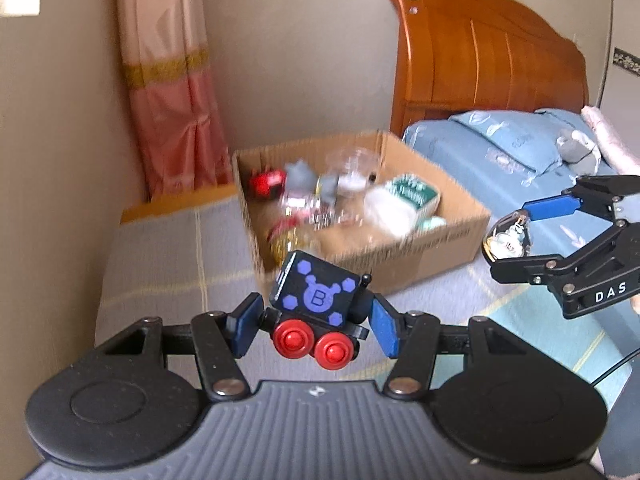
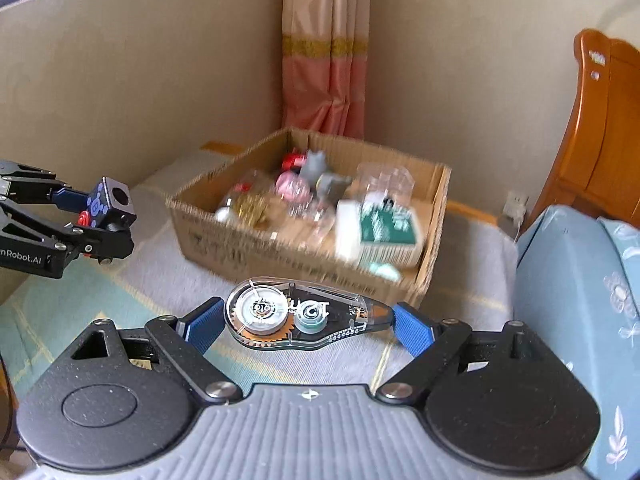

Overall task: Organize rigid objects
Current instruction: 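Carry the cube car and correction tape into the box and open both grippers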

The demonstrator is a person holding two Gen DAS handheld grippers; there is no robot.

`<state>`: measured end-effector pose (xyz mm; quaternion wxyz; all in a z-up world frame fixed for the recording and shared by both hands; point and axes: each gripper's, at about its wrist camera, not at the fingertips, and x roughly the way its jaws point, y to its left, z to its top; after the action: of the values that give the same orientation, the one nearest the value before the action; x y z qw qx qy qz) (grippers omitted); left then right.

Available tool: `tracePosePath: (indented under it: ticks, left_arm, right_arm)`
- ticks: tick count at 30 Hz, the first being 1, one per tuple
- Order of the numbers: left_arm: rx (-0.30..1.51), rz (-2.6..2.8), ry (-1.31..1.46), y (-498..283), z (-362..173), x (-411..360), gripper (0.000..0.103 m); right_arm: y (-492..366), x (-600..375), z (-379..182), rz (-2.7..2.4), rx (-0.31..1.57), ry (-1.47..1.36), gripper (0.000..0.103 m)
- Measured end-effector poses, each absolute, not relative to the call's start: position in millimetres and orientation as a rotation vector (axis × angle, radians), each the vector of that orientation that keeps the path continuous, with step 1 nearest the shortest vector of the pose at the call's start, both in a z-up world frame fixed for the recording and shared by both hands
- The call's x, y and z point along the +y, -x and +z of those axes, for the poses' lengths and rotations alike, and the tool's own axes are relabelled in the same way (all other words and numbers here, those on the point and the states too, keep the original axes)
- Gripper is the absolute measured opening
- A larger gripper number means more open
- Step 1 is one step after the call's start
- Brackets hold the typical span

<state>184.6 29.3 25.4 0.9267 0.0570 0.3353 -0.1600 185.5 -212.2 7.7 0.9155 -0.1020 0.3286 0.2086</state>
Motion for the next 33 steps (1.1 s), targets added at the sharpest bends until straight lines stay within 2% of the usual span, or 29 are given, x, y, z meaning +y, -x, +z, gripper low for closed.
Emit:
tracePosePath:
  ticks: [8,18,20,22,33]
  left_arm:
    - [0.636,-0.349,-0.166,-214,47,13,0.057]
    - [0.661,-0.351,-0.182,-250,45,2,0.057]
    - [0.664,-0.352,-0.181,-252,44,2,0.057]
    - [0.668,-0.352,-0.185,-253,43,1,0.057]
    - [0.703,-0.378,-0.190,-268,30,-11,0.057]
  right_arm:
    - [-218,-213,33,0.402,0.600,0.228,0.093]
    - [-273,-213,15,0.321,0.663,0.186,0.093]
    - [-273,-212,11,0.325,0.671,0.182,0.094]
    - [-270,-212,9,0.317,0.666,0.187,0.103]
    - [-248,-214,20,0.329,0.638,0.180,0.103]
